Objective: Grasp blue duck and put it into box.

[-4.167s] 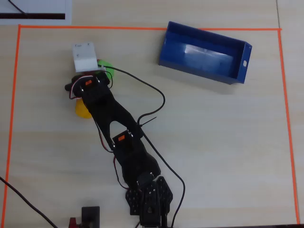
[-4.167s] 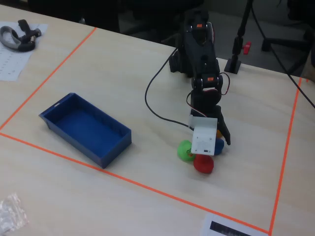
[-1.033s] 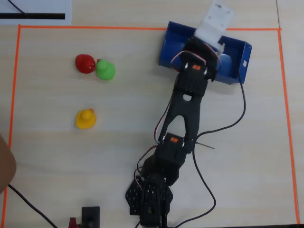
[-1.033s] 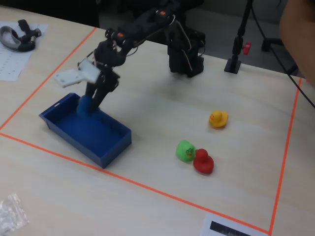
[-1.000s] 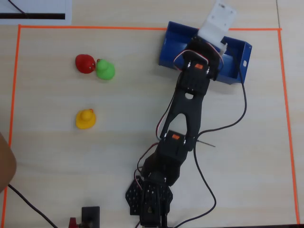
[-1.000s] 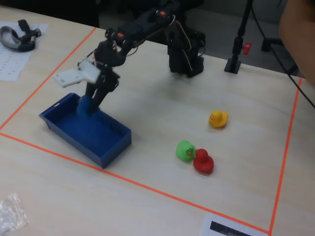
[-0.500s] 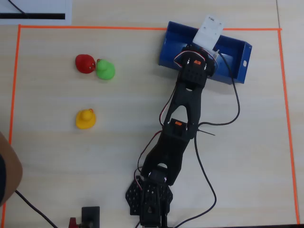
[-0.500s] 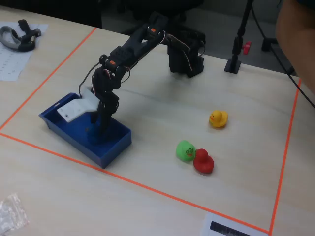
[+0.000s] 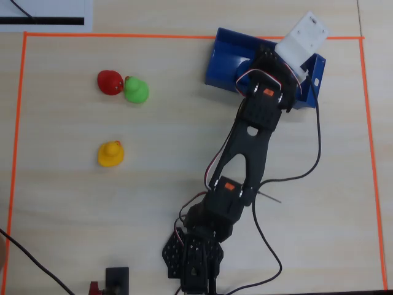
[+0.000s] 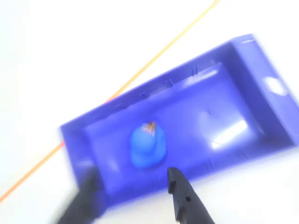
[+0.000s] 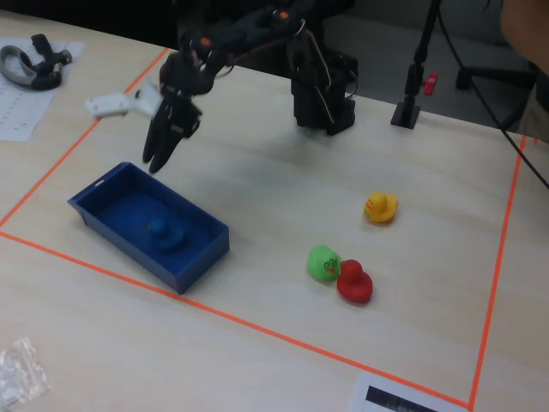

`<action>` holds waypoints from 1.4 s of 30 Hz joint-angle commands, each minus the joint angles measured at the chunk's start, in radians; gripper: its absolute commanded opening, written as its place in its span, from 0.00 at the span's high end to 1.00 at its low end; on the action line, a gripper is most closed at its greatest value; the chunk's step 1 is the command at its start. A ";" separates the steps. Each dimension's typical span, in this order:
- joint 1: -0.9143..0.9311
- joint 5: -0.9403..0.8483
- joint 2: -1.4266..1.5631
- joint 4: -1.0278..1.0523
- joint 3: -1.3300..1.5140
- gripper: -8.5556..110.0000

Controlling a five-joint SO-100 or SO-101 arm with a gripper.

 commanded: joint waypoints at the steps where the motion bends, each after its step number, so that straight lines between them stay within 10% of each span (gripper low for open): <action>1: -0.141 -0.170 0.572 0.069 0.502 0.93; 15: -0.509 -0.396 1.609 0.252 1.770 0.93; 42: -0.486 -0.390 1.838 0.454 1.836 0.83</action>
